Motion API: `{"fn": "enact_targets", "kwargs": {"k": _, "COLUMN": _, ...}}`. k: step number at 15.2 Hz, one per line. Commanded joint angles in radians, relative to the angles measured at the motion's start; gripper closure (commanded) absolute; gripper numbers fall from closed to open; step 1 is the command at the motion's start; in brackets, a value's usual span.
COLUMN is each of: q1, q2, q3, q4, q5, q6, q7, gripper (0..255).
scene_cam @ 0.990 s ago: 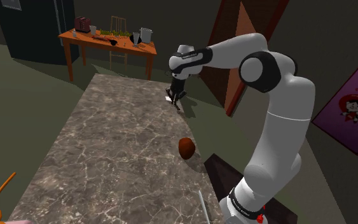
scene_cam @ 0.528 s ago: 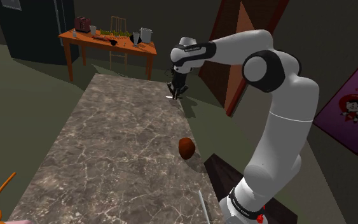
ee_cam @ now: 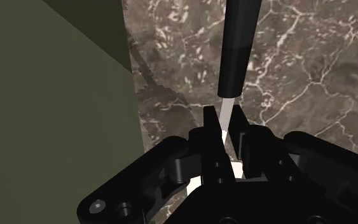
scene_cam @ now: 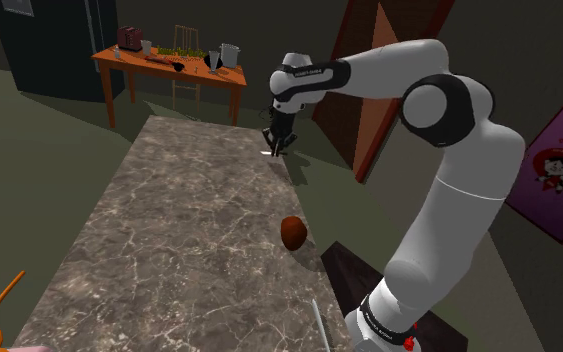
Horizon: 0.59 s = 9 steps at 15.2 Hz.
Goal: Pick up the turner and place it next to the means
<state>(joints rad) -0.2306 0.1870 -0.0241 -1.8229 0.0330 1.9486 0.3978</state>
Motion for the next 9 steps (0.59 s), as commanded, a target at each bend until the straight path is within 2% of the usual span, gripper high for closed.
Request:
{"fn": "enact_targets", "kwargs": {"k": 1, "q1": 0.015, "q2": -0.062, "q3": 0.010, "q4": -0.080, "q5": -0.001, "q6": 0.019, "q7": 0.026, "gripper": 255}}
{"fn": "enact_targets", "kwargs": {"k": 9, "q1": 0.083, "q2": -0.288, "q3": 0.075, "q4": -0.358, "q5": 0.012, "q6": 0.075, "q7": 0.150, "gripper": 255}}
